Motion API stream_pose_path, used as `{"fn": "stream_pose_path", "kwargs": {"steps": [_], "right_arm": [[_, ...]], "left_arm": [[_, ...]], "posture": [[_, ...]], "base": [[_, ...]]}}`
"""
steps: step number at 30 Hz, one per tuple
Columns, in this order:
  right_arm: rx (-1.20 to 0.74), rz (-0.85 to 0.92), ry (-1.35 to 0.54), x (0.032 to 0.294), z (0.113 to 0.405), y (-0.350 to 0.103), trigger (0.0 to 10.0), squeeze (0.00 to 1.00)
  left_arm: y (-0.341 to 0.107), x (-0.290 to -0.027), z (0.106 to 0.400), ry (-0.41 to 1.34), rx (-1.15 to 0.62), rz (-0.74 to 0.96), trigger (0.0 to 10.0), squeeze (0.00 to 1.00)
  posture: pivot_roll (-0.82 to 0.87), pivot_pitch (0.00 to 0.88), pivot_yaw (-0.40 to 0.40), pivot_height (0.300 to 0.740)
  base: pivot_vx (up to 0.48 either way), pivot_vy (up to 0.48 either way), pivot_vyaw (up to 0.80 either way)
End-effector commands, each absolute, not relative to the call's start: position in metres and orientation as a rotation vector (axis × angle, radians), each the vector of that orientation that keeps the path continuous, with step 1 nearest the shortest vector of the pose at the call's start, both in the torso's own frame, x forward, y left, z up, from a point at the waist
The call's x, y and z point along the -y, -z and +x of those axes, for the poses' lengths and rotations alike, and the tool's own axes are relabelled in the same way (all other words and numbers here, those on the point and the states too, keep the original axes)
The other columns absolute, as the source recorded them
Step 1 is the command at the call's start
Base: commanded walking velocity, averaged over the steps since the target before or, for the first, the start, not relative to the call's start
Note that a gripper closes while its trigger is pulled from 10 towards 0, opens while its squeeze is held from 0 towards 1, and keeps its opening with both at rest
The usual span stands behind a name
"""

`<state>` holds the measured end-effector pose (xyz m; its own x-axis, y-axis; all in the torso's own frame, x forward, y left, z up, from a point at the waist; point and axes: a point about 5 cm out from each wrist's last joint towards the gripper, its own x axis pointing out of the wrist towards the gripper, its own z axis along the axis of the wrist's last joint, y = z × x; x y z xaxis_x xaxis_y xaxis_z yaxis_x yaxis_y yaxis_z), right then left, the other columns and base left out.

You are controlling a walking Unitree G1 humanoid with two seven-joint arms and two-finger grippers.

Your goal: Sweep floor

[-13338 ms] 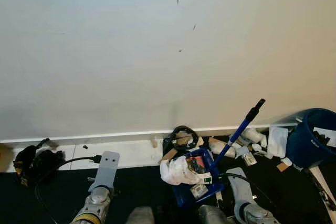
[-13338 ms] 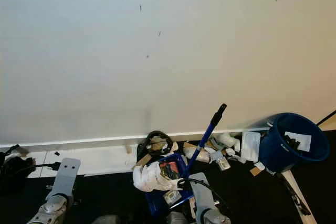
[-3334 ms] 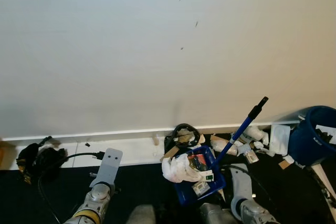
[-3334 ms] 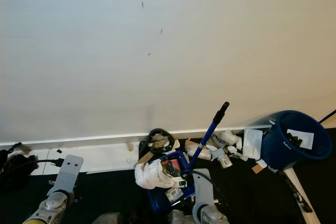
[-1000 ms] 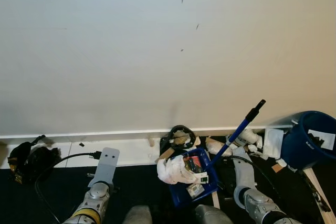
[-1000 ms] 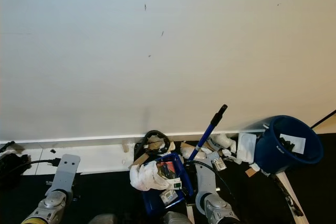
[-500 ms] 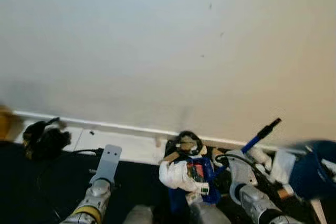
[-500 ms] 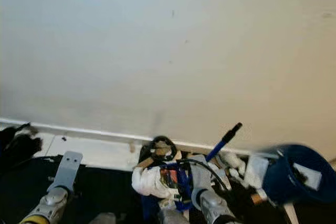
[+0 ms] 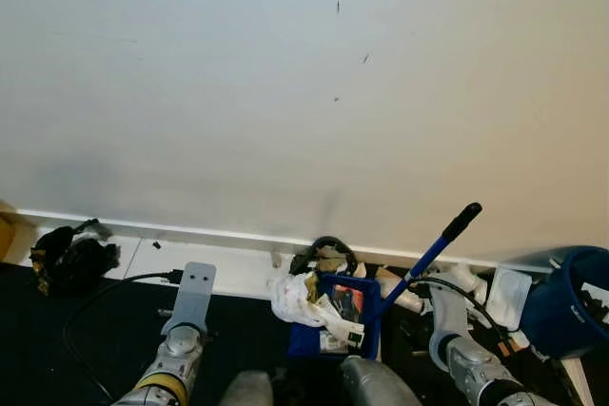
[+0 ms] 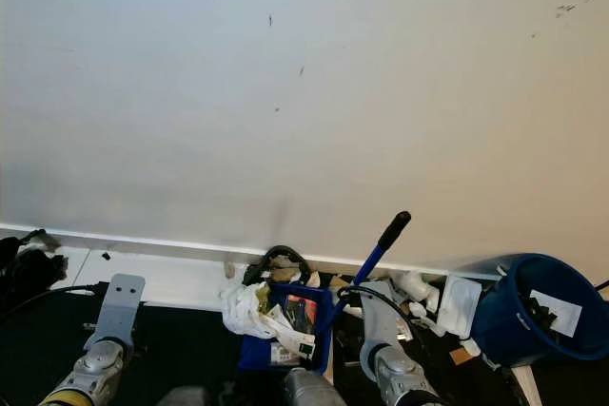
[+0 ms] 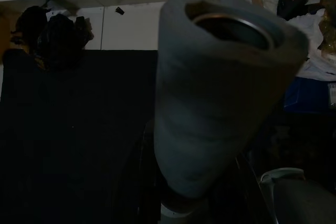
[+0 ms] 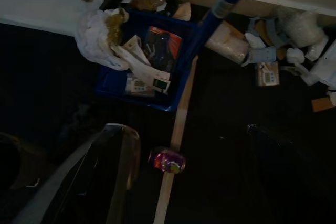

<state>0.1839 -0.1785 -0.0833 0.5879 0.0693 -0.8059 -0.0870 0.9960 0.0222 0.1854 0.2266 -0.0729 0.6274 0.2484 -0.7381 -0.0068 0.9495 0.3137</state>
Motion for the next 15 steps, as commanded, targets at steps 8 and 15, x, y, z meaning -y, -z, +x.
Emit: {"fn": "stream_pose_path", "kwargs": {"steps": [8,15], "right_arm": [[-0.824,-0.197,0.214,0.219,0.187,0.073,10.0,0.00],[-0.623,-0.114,0.361,0.238,0.207,0.051,10.0,1.00]], "left_arm": [[0.077,-0.220,0.181,-0.116,-0.898,0.266,10.0,0.00],[0.076,-0.216,0.183,-0.092,-0.880,0.267,10.0,0.00]], "posture": [[0.14,0.000,-0.101,0.740],[0.13,0.015,-0.098,0.740]], "base": [[0.000,0.000,0.00],[0.000,0.000,0.00]]}}
